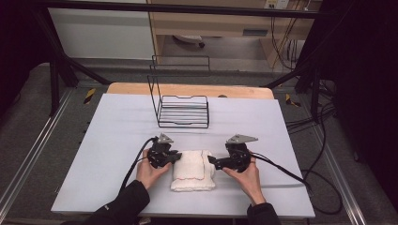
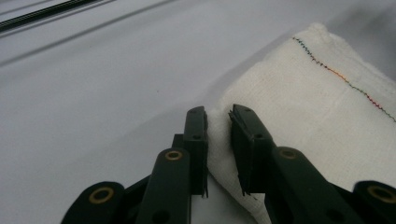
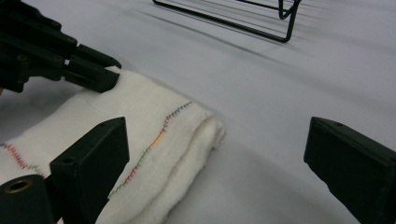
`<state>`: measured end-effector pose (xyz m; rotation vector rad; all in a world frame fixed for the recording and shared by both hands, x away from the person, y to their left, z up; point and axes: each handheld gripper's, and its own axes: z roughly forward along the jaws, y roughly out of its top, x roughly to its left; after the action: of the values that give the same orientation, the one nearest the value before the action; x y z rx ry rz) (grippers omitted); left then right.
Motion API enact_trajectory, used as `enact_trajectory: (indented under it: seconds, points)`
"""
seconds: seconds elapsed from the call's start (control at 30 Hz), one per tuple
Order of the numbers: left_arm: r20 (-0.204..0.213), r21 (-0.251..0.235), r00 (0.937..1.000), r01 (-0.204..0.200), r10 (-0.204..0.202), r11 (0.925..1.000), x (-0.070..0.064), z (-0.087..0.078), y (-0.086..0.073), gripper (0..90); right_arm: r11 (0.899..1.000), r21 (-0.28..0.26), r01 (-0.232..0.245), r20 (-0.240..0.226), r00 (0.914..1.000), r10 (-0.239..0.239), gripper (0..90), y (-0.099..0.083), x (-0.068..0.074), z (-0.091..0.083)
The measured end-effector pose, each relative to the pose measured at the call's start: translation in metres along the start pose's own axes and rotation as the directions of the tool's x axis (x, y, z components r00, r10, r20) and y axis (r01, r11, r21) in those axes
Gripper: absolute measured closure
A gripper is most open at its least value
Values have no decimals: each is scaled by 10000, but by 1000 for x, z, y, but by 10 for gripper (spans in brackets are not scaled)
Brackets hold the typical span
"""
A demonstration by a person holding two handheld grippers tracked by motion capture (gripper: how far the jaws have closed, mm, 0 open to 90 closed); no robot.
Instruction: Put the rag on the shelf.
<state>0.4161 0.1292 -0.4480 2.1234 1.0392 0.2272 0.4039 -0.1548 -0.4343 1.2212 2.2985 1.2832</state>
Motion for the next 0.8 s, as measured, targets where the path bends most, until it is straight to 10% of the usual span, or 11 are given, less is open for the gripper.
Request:
enact_trajectory:
  seconds: [0.3,0.8]
  points:
    - [-35,-20,9998,-201,201,9998,-1,0,0,757,9976,113,-684,97,9976,683,266,4,-6,31]
    - [52,-41,9996,-274,274,9996,0,0,0,759,9976,577,-391,88,9992,386,572,-3,7,40]
